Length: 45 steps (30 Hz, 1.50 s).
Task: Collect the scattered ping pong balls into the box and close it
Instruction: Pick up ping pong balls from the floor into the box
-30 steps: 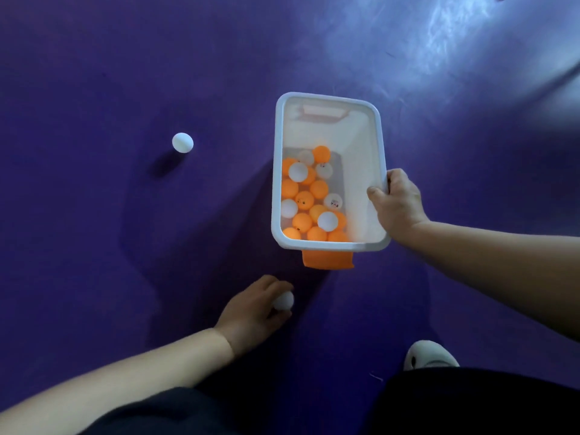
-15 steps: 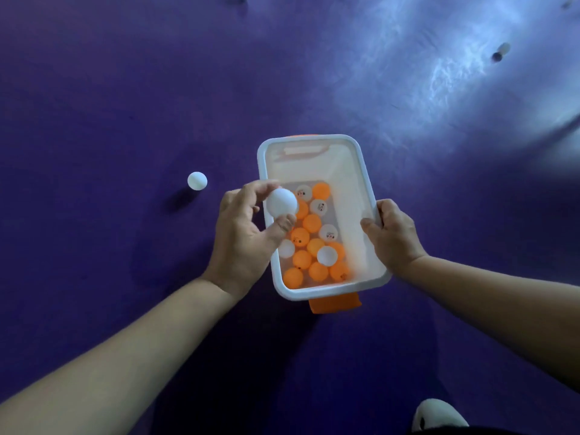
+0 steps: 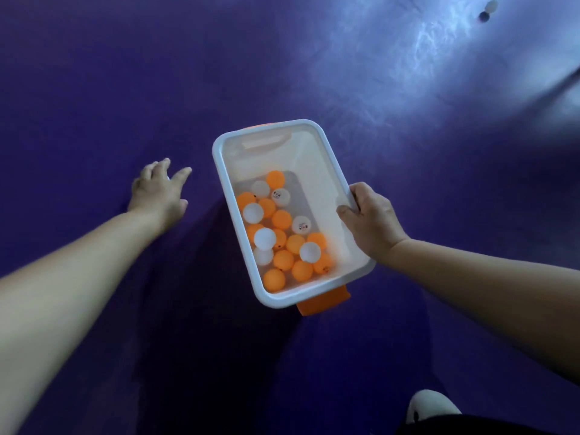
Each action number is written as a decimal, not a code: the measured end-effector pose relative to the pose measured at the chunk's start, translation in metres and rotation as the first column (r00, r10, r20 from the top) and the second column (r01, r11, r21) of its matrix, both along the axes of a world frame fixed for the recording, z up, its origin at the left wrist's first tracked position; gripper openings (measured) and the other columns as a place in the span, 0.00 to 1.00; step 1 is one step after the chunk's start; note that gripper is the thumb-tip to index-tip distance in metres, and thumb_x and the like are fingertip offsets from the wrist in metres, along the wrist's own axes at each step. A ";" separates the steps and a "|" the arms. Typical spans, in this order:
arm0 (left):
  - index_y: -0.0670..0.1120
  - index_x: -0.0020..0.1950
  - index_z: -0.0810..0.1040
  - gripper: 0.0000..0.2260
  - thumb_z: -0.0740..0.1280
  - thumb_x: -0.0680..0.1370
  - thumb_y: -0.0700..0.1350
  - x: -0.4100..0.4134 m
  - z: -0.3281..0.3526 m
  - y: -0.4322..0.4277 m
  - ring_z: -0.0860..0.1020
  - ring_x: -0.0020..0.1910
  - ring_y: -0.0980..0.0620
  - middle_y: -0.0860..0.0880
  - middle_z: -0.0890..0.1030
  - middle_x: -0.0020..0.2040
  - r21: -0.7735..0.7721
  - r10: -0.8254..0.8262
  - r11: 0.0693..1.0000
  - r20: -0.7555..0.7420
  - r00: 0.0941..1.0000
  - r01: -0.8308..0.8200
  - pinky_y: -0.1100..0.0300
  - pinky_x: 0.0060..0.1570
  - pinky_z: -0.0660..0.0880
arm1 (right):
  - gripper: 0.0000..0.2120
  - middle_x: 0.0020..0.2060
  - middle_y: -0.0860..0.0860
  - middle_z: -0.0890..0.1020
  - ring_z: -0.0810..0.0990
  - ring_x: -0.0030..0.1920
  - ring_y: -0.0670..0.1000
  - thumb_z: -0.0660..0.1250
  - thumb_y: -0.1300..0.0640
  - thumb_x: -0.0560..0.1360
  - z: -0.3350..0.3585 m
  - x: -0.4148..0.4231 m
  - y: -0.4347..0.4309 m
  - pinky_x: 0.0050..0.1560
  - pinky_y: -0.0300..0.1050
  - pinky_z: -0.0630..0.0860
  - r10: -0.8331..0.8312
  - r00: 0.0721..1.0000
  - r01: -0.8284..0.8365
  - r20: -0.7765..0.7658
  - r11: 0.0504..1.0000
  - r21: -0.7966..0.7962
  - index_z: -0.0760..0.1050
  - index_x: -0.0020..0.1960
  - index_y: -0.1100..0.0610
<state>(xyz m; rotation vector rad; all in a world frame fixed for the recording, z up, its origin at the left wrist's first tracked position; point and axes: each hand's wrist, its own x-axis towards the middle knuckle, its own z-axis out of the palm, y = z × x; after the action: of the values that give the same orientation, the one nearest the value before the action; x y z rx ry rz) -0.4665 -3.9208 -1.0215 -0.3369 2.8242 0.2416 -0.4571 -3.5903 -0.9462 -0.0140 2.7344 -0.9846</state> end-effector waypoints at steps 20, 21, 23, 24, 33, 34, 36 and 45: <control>0.39 0.69 0.69 0.24 0.59 0.78 0.53 -0.001 0.105 0.131 0.72 0.64 0.51 0.43 0.76 0.64 0.568 -0.006 0.753 -0.500 0.866 0.333 0.56 0.63 0.71 | 0.12 0.34 0.50 0.73 0.70 0.34 0.49 0.61 0.53 0.78 0.030 -0.016 -0.003 0.33 0.46 0.69 -0.036 0.960 0.023 0.277 0.998 0.053 0.66 0.38 0.58; 0.40 0.68 0.69 0.23 0.57 0.79 0.53 0.003 0.117 0.128 0.74 0.63 0.50 0.44 0.77 0.63 0.574 0.051 0.766 -0.503 0.863 0.290 0.54 0.61 0.73 | 0.13 0.34 0.50 0.73 0.69 0.33 0.49 0.60 0.53 0.78 0.042 -0.015 -0.005 0.32 0.45 0.69 -0.047 0.960 0.030 0.277 0.997 0.066 0.65 0.38 0.57; 0.41 0.67 0.70 0.21 0.55 0.80 0.53 0.012 0.147 0.122 0.76 0.60 0.47 0.43 0.78 0.60 0.562 0.136 0.801 -0.507 0.851 0.207 0.51 0.58 0.75 | 0.13 0.33 0.49 0.72 0.69 0.33 0.49 0.59 0.53 0.79 0.073 -0.008 -0.010 0.32 0.46 0.68 -0.070 0.961 0.055 0.266 0.996 0.064 0.64 0.37 0.56; 0.40 0.67 0.70 0.21 0.55 0.80 0.52 0.016 0.164 0.118 0.76 0.59 0.46 0.43 0.79 0.59 0.543 0.157 0.822 -0.500 0.852 0.168 0.50 0.58 0.75 | 0.13 0.33 0.49 0.73 0.70 0.33 0.49 0.59 0.53 0.79 0.092 -0.004 -0.013 0.32 0.46 0.68 -0.086 0.961 0.076 0.265 0.996 0.047 0.64 0.37 0.56; 0.40 0.61 0.75 0.16 0.63 0.73 0.41 0.040 0.368 0.092 0.69 0.56 0.45 0.43 0.79 0.57 0.349 0.204 0.937 -0.511 0.835 -0.015 0.55 0.60 0.64 | 0.14 0.31 0.48 0.71 0.67 0.30 0.48 0.58 0.53 0.79 0.318 0.017 -0.042 0.28 0.44 0.64 -0.066 0.952 0.049 0.299 0.997 0.062 0.60 0.35 0.54; 0.40 0.61 0.75 0.17 0.65 0.72 0.39 0.043 0.396 0.088 0.68 0.58 0.45 0.42 0.78 0.58 0.339 0.219 0.940 -0.511 0.831 -0.040 0.53 0.62 0.65 | 0.14 0.31 0.48 0.71 0.67 0.30 0.48 0.58 0.53 0.79 0.347 0.018 -0.045 0.29 0.45 0.64 -0.066 0.951 0.049 0.301 0.997 0.062 0.61 0.36 0.54; 0.39 0.62 0.74 0.19 0.67 0.71 0.35 0.049 0.452 0.078 0.68 0.61 0.42 0.41 0.76 0.61 0.364 0.282 0.926 -0.476 0.833 -0.105 0.48 0.63 0.67 | 0.14 0.31 0.48 0.71 0.67 0.30 0.48 0.58 0.53 0.79 0.404 0.022 -0.054 0.29 0.44 0.64 -0.066 0.952 0.051 0.299 0.997 0.058 0.61 0.36 0.54; 0.44 0.62 0.71 0.16 0.65 0.75 0.45 0.091 0.692 0.004 0.73 0.59 0.45 0.46 0.76 0.59 0.564 0.500 0.708 0.025 0.866 -0.425 0.52 0.51 0.75 | 0.11 0.33 0.49 0.74 0.70 0.32 0.47 0.59 0.54 0.78 0.636 0.040 -0.128 0.31 0.43 0.68 -0.114 0.956 0.110 0.270 0.993 0.031 0.65 0.38 0.56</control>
<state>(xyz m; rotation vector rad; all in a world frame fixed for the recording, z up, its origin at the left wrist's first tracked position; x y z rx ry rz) -0.3758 -3.9166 -0.3293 -0.9170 2.5663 1.2051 -0.4173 -3.7182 -0.3102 0.2623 2.5125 -0.9175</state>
